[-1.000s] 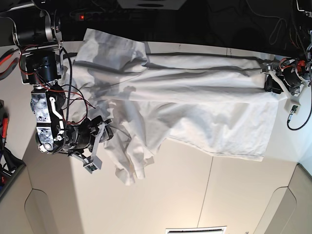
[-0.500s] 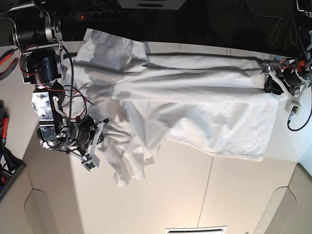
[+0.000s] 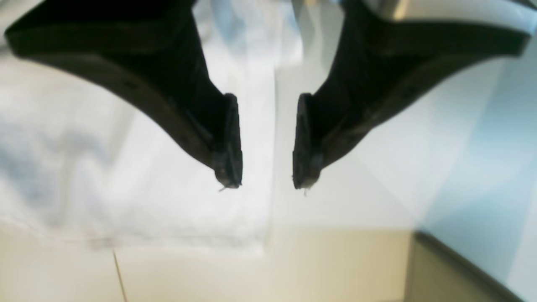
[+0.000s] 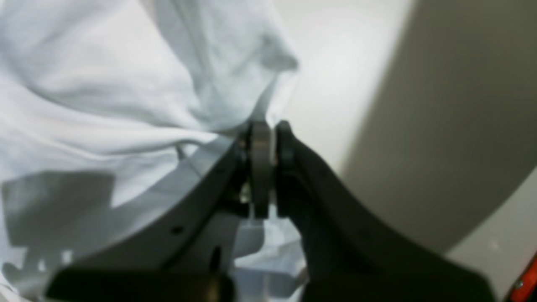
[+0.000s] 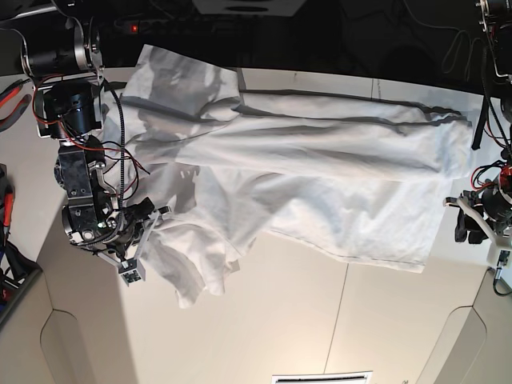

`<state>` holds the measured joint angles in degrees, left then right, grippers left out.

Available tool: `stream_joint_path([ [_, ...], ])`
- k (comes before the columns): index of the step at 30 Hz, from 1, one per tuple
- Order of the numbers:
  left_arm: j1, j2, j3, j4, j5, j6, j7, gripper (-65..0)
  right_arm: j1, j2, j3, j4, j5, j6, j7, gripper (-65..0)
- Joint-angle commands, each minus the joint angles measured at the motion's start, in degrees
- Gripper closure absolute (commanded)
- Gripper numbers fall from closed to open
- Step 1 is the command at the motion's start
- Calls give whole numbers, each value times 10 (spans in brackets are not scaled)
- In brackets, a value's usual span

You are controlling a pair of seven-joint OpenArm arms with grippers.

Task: Layout the t-shirt on the table in an organized manner, then fold the t-shirt properly
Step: 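Release with the left gripper and grasp the shirt's opposite side edge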

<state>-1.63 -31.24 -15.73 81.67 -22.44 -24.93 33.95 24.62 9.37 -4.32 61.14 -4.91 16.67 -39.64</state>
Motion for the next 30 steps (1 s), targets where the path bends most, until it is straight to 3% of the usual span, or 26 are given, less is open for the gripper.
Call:
stream_joint_path([
  [1,-29,-11,0,-12,-5,3,-20,-244,17,3,2,8,-2,-4,9,0],
  [6,-159,-12,39,-225,7,0,-36,-246,17,3,2,8,-2,-4,9,0],
  [10,-283,-12,82,-447,29,-12,-113,-323,17,3,2,8,0,-4,9,0],
  [14,-369,-10,146,-581,32,-7,-175,-328,17,3,2,8,0,-4,9,0],
  [22,-388,10,266,-621,58,60,-192,-328,17,3,2,8,0,-3,9,0],
  [30,-379,56,274,-629,58,63,-214,-328,16,3,2,8,0,-2,9,0],
])
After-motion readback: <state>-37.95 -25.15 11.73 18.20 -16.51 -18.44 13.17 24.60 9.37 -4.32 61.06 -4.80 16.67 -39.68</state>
